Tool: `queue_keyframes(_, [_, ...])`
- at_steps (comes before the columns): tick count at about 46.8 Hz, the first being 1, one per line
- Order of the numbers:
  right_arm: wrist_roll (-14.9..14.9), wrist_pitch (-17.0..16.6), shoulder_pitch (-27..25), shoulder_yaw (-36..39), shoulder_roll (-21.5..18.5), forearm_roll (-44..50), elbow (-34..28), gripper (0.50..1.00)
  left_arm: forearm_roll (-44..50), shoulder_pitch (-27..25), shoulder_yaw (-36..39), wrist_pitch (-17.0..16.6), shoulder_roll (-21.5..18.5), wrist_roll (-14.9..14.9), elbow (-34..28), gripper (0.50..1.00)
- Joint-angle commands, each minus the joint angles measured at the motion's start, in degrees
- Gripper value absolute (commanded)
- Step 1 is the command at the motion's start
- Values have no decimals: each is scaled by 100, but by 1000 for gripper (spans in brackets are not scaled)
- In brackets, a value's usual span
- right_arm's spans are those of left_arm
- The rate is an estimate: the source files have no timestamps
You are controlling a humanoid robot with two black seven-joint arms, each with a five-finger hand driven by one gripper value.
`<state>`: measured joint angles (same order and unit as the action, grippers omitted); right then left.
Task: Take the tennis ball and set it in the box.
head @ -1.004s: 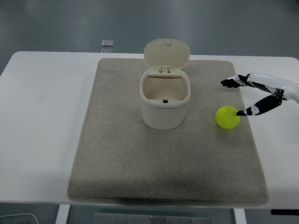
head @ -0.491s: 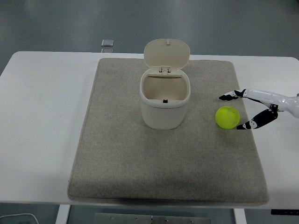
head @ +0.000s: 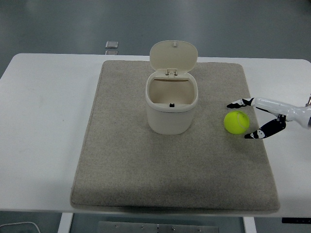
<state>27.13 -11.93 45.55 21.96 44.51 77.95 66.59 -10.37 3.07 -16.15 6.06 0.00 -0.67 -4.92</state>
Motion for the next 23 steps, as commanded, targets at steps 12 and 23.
queue_keyframes(12, [-50,226,-126,1,-162,203,-67,909,0,0,-2,0,0,-3,0,992])
queue_keyframes(23, [-50,226,-126,28,-171,203,-76,905,0,0,-2,0,0,-3,0,992])
